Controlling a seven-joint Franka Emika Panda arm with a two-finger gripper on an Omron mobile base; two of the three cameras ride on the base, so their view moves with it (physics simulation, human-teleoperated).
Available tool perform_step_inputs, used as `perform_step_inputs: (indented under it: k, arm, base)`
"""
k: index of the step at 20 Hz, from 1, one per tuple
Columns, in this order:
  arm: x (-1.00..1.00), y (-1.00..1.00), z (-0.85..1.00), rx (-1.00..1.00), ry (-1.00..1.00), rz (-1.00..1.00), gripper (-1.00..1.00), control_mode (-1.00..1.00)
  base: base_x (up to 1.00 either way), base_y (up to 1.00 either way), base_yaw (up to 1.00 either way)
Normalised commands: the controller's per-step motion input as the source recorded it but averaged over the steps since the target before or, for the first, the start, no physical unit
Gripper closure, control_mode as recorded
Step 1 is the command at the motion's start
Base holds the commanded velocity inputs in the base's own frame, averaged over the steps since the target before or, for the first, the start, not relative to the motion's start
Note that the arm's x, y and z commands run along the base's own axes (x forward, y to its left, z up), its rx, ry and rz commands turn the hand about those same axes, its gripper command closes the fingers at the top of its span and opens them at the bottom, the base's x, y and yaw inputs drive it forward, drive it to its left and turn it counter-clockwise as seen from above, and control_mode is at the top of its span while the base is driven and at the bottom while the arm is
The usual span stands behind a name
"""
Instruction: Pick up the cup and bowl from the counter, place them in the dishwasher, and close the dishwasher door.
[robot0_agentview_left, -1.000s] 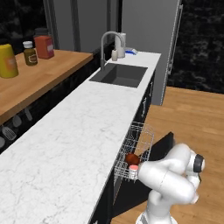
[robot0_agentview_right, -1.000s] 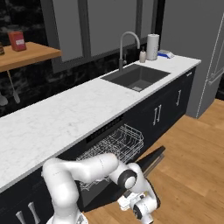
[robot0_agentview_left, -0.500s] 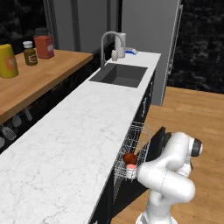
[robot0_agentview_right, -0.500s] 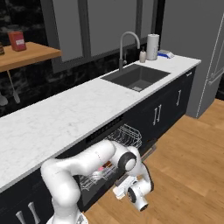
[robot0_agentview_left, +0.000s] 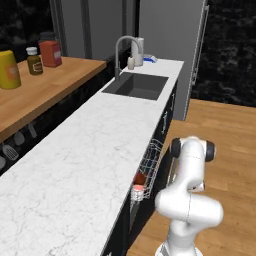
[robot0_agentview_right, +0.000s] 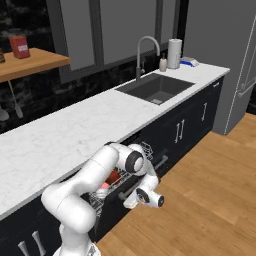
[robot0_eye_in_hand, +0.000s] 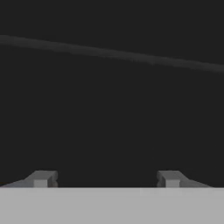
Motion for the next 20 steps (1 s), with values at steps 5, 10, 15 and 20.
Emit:
perform_step_inputs:
  k: [5, 10, 15, 20]
  arm:
    - [0.74, 1.0, -0.24, 0.01, 0.14, 0.22, -1.0, -1.0]
    - [0.27, 0.87, -0.66, 0.17, 0.07, 0.17, -1.0, -1.0]
    - [0.36, 0.73, -0.7, 0.43, -0.11, -0.07, -1.0, -1.0]
    - [0.16, 0.83, -0.07, 0.22, -0.18, -0.24, -1.0, -1.0]
  base:
    - [0.0, 0.0, 0.0]
    - [0.0, 0.0, 0.0]
    - [0.0, 0.0, 0.0]
    - [0.0, 0.0, 0.0]
